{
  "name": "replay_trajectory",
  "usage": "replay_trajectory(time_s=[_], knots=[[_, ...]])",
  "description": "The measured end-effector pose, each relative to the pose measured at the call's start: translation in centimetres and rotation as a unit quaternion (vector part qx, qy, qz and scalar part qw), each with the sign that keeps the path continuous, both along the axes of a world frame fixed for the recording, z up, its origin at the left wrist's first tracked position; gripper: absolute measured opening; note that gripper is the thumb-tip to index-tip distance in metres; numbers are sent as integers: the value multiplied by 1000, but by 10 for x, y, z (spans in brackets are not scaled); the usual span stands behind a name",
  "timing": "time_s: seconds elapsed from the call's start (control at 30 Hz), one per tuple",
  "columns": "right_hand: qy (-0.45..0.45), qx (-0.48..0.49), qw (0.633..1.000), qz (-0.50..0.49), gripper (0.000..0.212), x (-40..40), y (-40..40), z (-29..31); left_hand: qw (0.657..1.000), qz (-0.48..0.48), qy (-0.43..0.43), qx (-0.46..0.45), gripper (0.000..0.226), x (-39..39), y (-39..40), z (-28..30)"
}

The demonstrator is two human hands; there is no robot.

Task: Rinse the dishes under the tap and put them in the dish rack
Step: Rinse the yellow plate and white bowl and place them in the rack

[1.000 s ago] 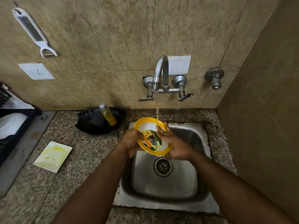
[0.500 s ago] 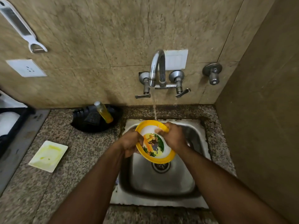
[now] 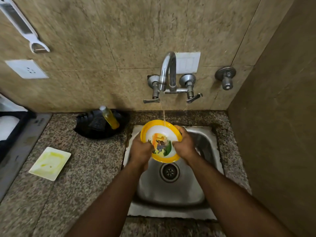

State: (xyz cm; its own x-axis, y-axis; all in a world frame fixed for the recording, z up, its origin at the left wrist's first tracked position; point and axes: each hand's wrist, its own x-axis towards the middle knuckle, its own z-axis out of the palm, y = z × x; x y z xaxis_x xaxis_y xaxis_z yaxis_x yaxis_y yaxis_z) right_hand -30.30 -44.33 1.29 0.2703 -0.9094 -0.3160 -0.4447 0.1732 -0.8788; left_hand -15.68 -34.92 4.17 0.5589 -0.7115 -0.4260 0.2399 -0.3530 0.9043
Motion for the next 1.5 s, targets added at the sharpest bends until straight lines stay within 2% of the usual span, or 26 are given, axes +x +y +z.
replay_trajectory(time_s=[0.07, 0.13, 0.2, 0.27, 0.33, 0.4, 0.47, 0.5, 0.6, 0.67, 0.73, 0.8, 0.83, 0.87, 0.97, 1.03, 1.07, 1.17, 1.23, 1.3, 1.4, 1.5], knots=[[59, -13, 998, 21, 62, -2, -5, -2, 999, -7, -44, -5, 60, -4, 3, -6], [168, -49, 984, 40, 52, -1, -14, 4, 998, -31, -50, 27, 52, 2, -3, -2], [251, -86, 963, 38, 65, 3, -23, 12, 994, -63, -51, 68, 39, 13, -13, 5], [297, -111, 947, 43, 80, 11, -32, 23, 990, -77, -74, 93, 31, 24, -26, 15], [297, -138, 943, 67, 81, 18, -40, 31, 988, -80, -71, 108, 23, 32, -36, 24], [273, -157, 943, 111, 71, 21, -47, 34, 987, -84, -62, 122, 18, 38, -42, 21], [239, -161, 946, 147, 49, 20, -50, 37, 984, -74, -100, 129, 28, 41, -42, 13], [226, -163, 948, 155, 39, 19, -48, 38, 977, -65, -155, 128, 38, 42, -40, 7], [191, -167, 956, 147, 18, 11, -39, 41, 919, -78, -347, 168, 54, 38, -27, -5], [166, -126, 971, 116, 14, 5, -32, 42, 888, -115, -411, 174, 53, 28, -26, -11], [148, -73, 984, 71, 19, -2, -25, 40, 837, -185, -475, 201, 61, 14, -30, -15], [153, -51, 986, 44, 29, -6, -18, 36, 764, -260, -539, 243, 89, -1, -32, -23], [164, -50, 985, 30, 35, -6, -15, 34, 739, -286, -553, 257, 104, -10, -33, -25], [178, -52, 983, 12, 38, -5, -13, 33, 733, -306, -551, 256, 110, -19, -34, -28], [216, -72, 973, -45, 41, -3, -9, 36, 750, -375, -511, 188, 87, -38, -39, -41], [220, -68, 971, -70, 44, -7, -9, 37, 739, -440, -483, 166, 76, -40, -40, -45], [218, -65, 970, -81, 46, -10, -9, 37, 745, -468, -453, 144, 70, -41, -39, -45], [207, -59, 970, -115, 49, -17, -10, 35, 800, -470, -372, 36, 58, -56, -27, -34], [202, -63, 971, -112, 48, -19, -8, 34, 811, -461, -360, 7, 55, -62, -17, -27], [199, -72, 973, -87, 45, -18, -2, 34, 796, -463, -389, 29, 59, -52, -12, -27], [175, -85, 978, -69, 53, -8, 13, 29, 754, -452, -463, 114, 72, -28, -20, -37], [149, -69, 983, -84, 46, 1, 29, 24, 750, -452, -459, 148, 68, -22, -26, -42]])
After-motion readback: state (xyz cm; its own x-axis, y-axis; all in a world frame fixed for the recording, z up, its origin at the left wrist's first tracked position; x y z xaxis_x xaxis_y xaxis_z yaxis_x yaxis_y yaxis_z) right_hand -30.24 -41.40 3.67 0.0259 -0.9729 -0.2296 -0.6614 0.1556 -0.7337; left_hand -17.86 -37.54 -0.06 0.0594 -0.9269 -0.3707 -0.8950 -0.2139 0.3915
